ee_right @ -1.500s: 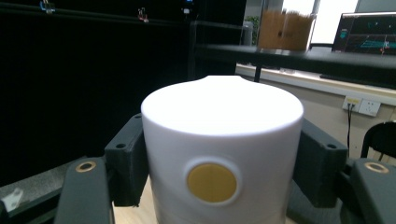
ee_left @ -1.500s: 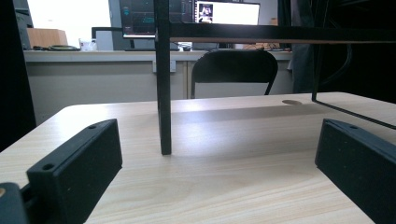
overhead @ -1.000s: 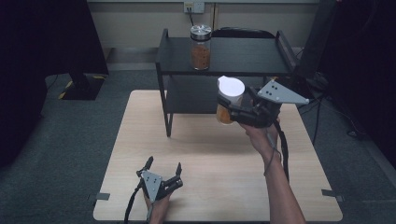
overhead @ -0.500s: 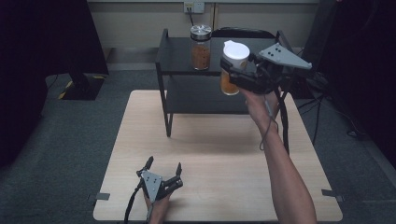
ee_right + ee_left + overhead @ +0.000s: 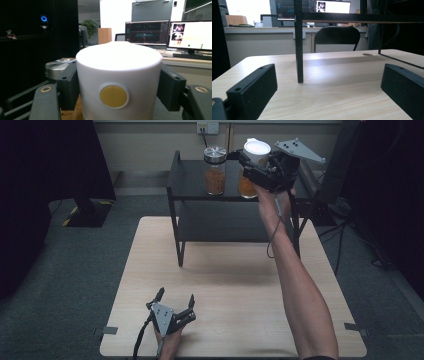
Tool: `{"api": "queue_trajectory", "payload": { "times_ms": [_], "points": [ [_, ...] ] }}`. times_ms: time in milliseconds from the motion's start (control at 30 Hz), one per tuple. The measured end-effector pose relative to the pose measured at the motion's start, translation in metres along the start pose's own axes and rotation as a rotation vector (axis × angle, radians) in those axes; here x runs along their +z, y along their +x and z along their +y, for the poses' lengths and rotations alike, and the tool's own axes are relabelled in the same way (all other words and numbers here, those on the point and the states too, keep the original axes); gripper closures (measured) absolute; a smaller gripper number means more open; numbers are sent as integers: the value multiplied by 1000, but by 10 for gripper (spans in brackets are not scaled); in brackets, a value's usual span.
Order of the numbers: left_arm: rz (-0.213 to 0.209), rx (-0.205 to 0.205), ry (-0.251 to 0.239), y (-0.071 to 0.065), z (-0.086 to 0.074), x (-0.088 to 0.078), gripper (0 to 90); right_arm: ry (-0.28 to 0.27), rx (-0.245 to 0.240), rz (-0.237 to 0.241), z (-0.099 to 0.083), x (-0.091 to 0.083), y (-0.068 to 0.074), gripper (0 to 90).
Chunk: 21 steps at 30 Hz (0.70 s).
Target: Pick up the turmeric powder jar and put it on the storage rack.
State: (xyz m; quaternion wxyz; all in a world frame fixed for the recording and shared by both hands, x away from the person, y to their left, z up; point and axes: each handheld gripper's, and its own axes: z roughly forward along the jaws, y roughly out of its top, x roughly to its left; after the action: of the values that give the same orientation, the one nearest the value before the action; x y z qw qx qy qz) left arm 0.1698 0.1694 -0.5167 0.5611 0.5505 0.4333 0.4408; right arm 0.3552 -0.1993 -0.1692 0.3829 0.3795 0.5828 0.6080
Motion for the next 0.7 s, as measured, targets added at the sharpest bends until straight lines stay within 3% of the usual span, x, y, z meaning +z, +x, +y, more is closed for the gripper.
{"api": "queue_trajectory", "payload": {
  "times_ms": [200,467,700],
  "points": [
    [0,0,0,0,0,0,1,4,27,-20,-5,12,-1,299],
    [0,0,0,0,0,0,1,2,-6,-28,-6,17,5,299],
    [-2,0,0,0,0,0,1,-1,14,-41,-6,23,5,299]
  ]
}}
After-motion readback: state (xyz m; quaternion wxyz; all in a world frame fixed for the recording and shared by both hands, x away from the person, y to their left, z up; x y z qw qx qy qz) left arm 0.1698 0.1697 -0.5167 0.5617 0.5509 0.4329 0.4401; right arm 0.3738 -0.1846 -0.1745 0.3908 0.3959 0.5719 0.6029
